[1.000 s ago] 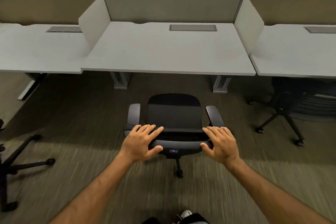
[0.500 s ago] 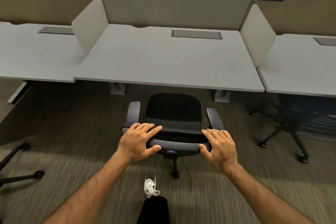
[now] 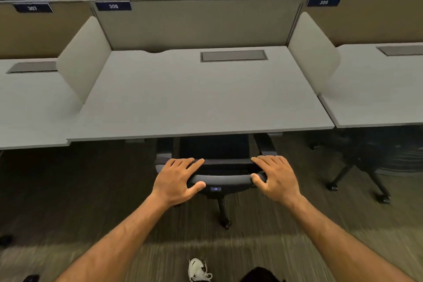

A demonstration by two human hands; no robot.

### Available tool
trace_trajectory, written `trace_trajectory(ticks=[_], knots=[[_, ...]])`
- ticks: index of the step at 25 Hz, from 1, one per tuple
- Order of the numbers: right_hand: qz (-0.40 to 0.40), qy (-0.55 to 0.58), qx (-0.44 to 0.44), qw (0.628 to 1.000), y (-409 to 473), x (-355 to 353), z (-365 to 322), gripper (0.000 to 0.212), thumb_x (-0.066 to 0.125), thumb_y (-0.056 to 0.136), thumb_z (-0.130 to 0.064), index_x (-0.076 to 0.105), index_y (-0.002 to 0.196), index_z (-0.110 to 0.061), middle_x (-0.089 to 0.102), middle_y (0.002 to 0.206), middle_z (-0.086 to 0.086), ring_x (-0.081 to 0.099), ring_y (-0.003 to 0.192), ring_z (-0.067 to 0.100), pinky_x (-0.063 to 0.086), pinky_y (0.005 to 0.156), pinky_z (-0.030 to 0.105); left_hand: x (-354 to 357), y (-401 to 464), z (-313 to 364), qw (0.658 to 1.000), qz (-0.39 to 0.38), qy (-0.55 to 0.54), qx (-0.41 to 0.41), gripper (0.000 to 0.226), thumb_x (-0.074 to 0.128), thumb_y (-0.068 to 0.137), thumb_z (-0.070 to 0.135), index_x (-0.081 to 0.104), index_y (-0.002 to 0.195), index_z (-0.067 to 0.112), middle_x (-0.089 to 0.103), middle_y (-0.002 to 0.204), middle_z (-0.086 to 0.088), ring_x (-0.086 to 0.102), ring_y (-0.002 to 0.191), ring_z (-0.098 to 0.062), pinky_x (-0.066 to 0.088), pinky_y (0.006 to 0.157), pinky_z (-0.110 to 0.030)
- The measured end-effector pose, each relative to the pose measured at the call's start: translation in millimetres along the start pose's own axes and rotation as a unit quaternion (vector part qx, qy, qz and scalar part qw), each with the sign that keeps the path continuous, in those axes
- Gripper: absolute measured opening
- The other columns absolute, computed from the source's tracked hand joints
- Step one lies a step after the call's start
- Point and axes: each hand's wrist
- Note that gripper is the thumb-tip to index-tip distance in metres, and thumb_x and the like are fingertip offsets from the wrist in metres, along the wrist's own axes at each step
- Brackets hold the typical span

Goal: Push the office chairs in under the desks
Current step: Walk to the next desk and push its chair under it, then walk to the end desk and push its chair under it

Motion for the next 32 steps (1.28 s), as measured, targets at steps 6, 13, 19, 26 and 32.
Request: trace_trajectory(ticks=[6, 13, 19, 26, 32], knots=[[-0.036, 0.001, 0.001, 0.999, 43.9, 2.2, 18.0, 0.057, 0.042, 0.094, -0.064, 0.060, 0.135, -0.028, 0.065, 0.129, -0.007, 0.055, 0.119, 0.013, 0.042, 0.102, 0.039, 2.7, 37.4, -15.3, 1.000, -0.002, 0.006, -0.012, 0.070, 0.038, 0.094, 0.076, 0.040, 0.151, 0.035, 0.059, 0.141, 0.002, 0.054, 0.126, -0.019, 0.042, 0.106, -0.040], [-0.133, 0.050, -0.023, 0.990, 85.9, -16.4, 33.7, 0.067, 0.035, 0.089, -0.075, 0.063, 0.130, -0.030, 0.069, 0.112, -0.011, 0.064, 0.097, 0.010, 0.052, 0.086, 0.034, 3.5, 46.8, -3.0, 0.997, -0.028, 0.022, -0.073, 0.068, 0.031, 0.097, 0.075, 0.027, 0.156, 0.041, 0.044, 0.155, 0.005, 0.038, 0.142, -0.017, 0.023, 0.119, -0.042], [-0.230, 0.069, -0.084, 0.967, 106.7, -8.0, 33.4, 0.080, 0.018, 0.088, -0.081, 0.048, 0.144, -0.032, 0.062, 0.127, -0.008, 0.059, 0.108, 0.014, 0.050, 0.091, 0.036, 8.5, 22.1, 27.0, 0.983, 0.000, 0.015, -0.183, 0.070, 0.029, 0.098, 0.072, 0.015, 0.159, 0.040, 0.016, 0.167, 0.006, 0.004, 0.154, -0.012, 0.007, 0.125, -0.045], [-0.292, 0.113, -0.298, 0.901, 130.6, -0.4, -57.6, 0.086, 0.011, 0.089, -0.082, -0.001, 0.161, -0.034, 0.008, 0.170, 0.000, 0.010, 0.155, 0.026, 0.017, 0.124, 0.051, -8.9, -78.0, 69.4, 0.919, 0.078, 0.024, -0.385, 0.074, 0.039, 0.096, 0.068, 0.022, 0.159, 0.033, 0.020, 0.166, 0.000, 0.012, 0.153, -0.017, 0.009, 0.124, -0.051], [-0.292, 0.155, -0.468, 0.820, 85.3, 0.8, -224.8, 0.076, 0.025, 0.100, -0.070, -0.014, 0.157, -0.039, -0.011, 0.169, -0.008, -0.015, 0.154, 0.018, 0.000, 0.123, 0.055, -47.3, -235.8, 115.5, 0.795, 0.180, 0.007, -0.579, 0.086, 0.043, 0.091, 0.067, 0.012, 0.161, 0.028, 0.020, 0.166, 0.002, 0.017, 0.152, -0.015, 0.004, 0.124, -0.043]])
Point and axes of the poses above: each hand's wrist, its own y-axis towards the middle knuckle, its own x-axis out of the palm, z = x × y
